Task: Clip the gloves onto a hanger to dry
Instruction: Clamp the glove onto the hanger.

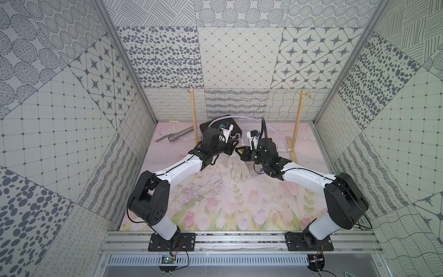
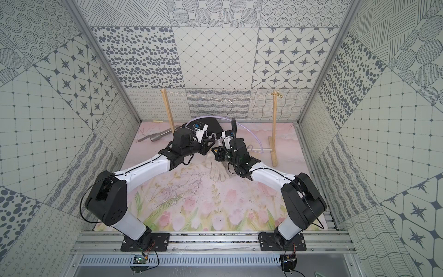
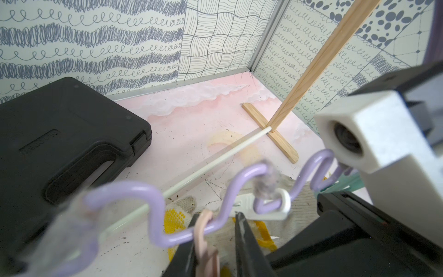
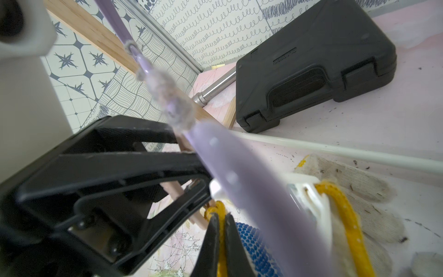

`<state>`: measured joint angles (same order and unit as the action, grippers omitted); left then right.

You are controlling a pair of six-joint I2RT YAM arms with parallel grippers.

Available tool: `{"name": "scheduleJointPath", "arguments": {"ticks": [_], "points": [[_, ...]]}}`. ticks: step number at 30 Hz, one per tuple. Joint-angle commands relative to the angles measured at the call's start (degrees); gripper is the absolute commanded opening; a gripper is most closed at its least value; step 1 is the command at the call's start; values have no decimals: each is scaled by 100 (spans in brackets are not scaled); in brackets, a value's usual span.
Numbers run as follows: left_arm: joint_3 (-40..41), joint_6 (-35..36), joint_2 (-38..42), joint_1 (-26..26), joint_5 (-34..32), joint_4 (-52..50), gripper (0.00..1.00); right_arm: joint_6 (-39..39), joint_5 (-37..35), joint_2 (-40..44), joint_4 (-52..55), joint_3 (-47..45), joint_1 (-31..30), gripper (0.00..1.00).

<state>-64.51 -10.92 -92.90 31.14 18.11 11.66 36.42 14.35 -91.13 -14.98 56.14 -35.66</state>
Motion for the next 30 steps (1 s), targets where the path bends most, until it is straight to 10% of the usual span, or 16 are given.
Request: {"name": "scheduleJointPath", "arguments": {"ticks": [1,30], "points": [[-124,-139,17,24,464,166,0,-158,-164,183,-215,1,-17,0],[-141,-182,136,24,764,80,0,128,269,672,-658,-235,-3,0]]}}
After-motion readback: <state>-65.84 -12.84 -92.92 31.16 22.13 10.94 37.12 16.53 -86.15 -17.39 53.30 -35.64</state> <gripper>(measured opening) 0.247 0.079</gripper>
